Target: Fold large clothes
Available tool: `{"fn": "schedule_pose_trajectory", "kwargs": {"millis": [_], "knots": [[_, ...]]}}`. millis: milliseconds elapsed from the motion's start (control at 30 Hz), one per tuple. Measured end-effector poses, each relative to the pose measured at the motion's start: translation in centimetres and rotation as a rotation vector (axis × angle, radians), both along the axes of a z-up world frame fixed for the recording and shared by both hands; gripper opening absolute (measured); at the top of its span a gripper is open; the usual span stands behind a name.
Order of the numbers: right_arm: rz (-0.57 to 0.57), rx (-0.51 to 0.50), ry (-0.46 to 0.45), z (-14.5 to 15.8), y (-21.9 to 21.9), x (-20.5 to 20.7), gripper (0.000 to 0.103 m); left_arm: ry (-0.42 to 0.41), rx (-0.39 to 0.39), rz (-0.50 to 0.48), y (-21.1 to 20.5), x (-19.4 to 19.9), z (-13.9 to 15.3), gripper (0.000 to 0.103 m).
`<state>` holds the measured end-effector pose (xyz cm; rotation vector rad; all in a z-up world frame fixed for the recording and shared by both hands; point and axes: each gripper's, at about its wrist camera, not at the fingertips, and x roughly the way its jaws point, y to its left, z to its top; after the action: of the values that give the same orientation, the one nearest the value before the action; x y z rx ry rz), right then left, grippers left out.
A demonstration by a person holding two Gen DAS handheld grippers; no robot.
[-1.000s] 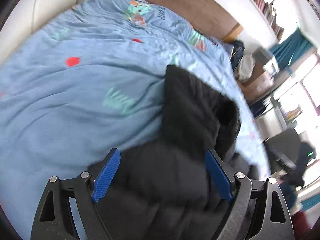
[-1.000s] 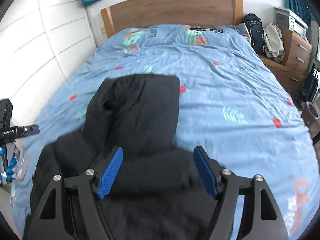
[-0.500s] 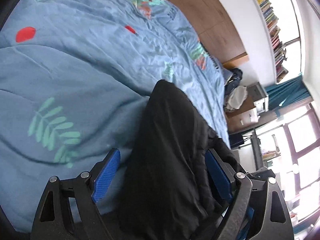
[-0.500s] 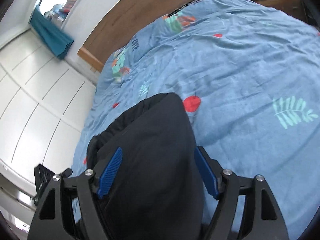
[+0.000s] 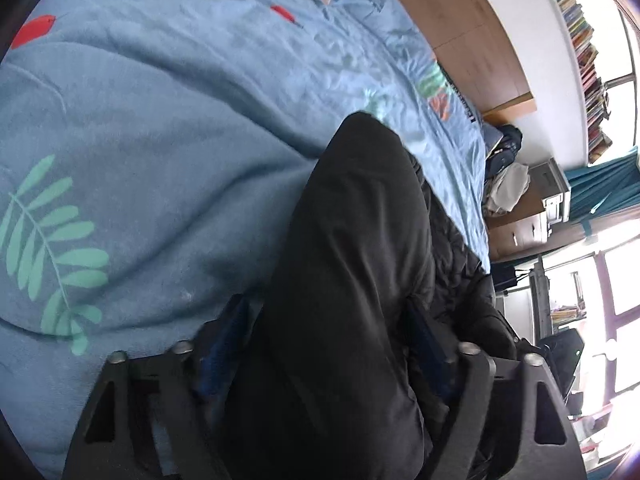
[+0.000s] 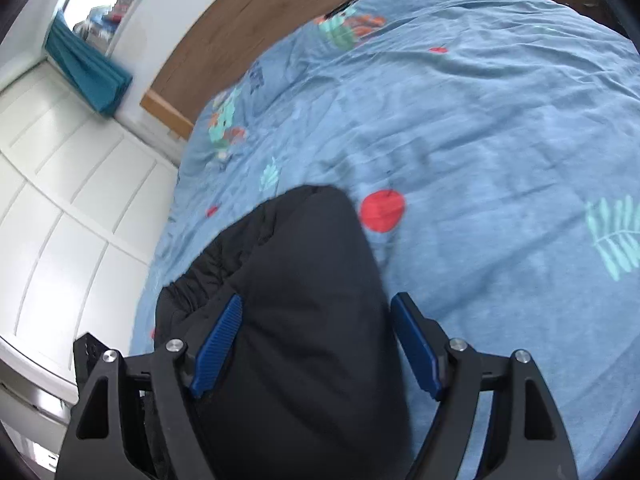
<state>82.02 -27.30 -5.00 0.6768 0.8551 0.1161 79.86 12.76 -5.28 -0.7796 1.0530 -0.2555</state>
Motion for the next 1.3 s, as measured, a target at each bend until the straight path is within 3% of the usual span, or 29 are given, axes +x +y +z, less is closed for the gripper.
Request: {"fn": "schedule_pose_trajectory", "kwargs": {"millis": [67, 133, 167, 200, 233, 300, 400, 600, 767, 900, 1067, 1300], "knots": [[0.015, -0.051, 0.03, -0.1, 1.0, 0.5, 0.076, 0.014, 0.02, -0.01, -0.2, 0.1, 0.0, 0.052], [0.025, -0.089, 0.056, 0.0, 1.8, 0.9, 0.07, 0.024, 0.043, -0.022, -0.5, 0.0, 0.0, 0.027], [0.033, -0.111, 0.059, 0.1, 2.2, 0.9, 0.061, 0.024, 0.058, -0.031, -0.8, -0.1, 0.2, 0.022], [0.057, -0.135, 0.059, 0.3, 2.8, 1.0, 0.035, 0.019, 0.074, -0.038, -1.0, -0.1, 0.5, 0.018], [0.078, -0.164, 0.062, 0.6, 3.4, 1.1, 0.02, 0.009, 0.095, -0.051, -1.3, -0.3, 0.8, 0.015], [0.107, -0.212, 0.057, 1.4, 4.4, 0.7, 0.014, -0.018, 0.121, -0.072, -1.7, -0.7, 1.7, 0.012], [0.142, -0.279, 0.042, 3.1, 5.3, 0.0, 0.012, -0.073, 0.132, -0.095, -1.7, -1.8, 3.5, 0.011], [0.223, -0.308, -0.054, 8.1, 6.1, -3.9, 0.011, -0.202, 0.156, -0.164, -1.4, -6.6, 8.3, 0.011], [0.313, -0.32, -0.165, 12.7, 6.7, -10.7, 0.011, -0.26, 0.116, -0.207, 0.0, -12.2, 10.5, 0.011], [0.332, -0.281, -0.215, 14.4, 6.7, -16.9, 0.011, -0.273, 0.085, -0.228, 1.0, -17.1, 10.6, 0.012], [0.321, -0.236, -0.189, 13.2, 6.9, -23.3, 0.011, -0.236, 0.02, -0.212, 1.6, -22.1, 8.6, 0.012], [0.283, -0.174, -0.114, 7.7, 6.5, -29.6, 0.012, -0.187, 0.113, -0.224, 2.0, -26.4, 5.1, 0.016]]}}
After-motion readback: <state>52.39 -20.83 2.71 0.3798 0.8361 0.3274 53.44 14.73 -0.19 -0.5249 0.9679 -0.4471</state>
